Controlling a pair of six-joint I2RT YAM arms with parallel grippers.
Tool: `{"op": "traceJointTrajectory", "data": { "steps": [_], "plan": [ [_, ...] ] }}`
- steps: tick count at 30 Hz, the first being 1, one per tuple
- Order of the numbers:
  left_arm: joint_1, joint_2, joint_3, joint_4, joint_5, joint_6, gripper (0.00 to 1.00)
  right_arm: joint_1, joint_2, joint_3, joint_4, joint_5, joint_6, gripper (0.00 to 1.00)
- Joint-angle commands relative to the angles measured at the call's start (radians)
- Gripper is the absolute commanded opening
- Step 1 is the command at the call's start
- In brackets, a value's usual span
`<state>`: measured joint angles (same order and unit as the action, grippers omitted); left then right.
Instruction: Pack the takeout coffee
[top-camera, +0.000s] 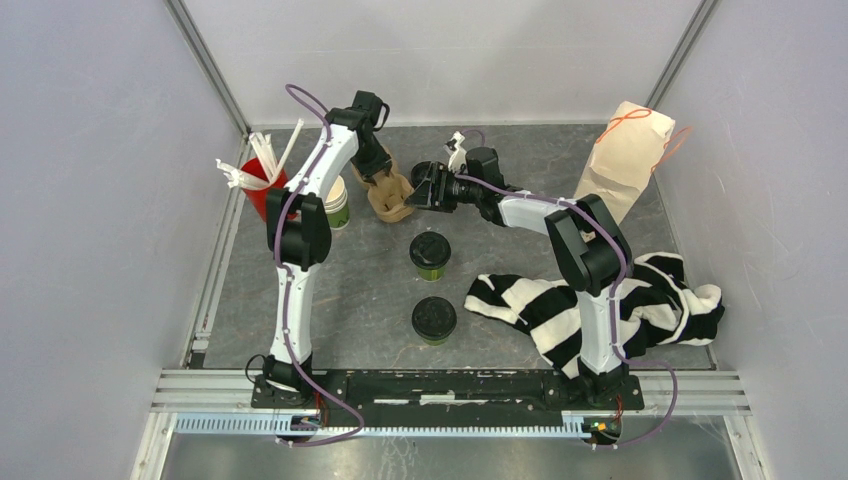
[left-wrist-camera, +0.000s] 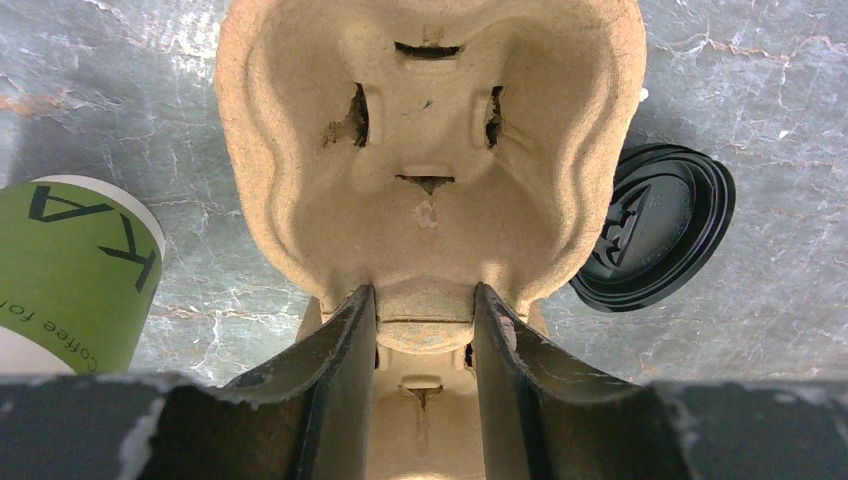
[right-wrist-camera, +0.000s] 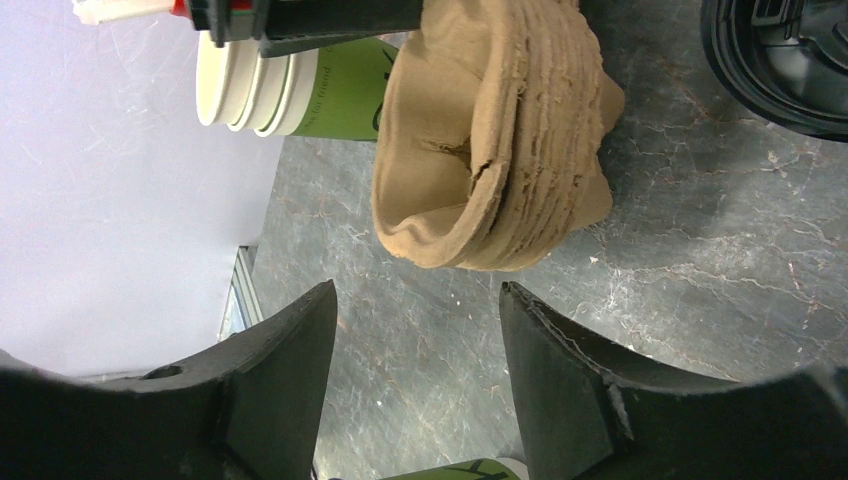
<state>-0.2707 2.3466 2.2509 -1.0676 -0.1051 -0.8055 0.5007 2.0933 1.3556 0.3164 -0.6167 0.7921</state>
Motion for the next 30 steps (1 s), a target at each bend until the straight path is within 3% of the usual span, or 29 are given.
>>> {"op": "traceJointTrajectory", "data": {
  "steps": [1, 7, 10, 17, 30],
  "plan": [
    [0.002, -0.002, 0.037, -0.029, -0.045, -0.067, 0.02, 0.009, 0.03, 0.047, 0.056, 0.032, 0.043, 0.63],
    [0.002, 0.002, 0.048, -0.033, -0.042, -0.075, 0.02, 0.008, 0.026, 0.049, 0.041, 0.053, 0.065, 0.5],
    [0.002, 0.003, 0.048, -0.033, -0.04, -0.076, 0.02, 0.007, 0.019, 0.018, 0.123, 0.041, 0.141, 0.44],
    [0.004, 0.012, 0.055, -0.04, -0.017, -0.103, 0.02, 0.01, 0.023, -0.014, 0.125, 0.045, 0.125, 0.45],
    [0.018, 0.037, 0.066, -0.058, 0.065, -0.159, 0.02, -0.002, 0.007, -0.14, 0.272, 0.059, 0.203, 0.45]
  ]
}}
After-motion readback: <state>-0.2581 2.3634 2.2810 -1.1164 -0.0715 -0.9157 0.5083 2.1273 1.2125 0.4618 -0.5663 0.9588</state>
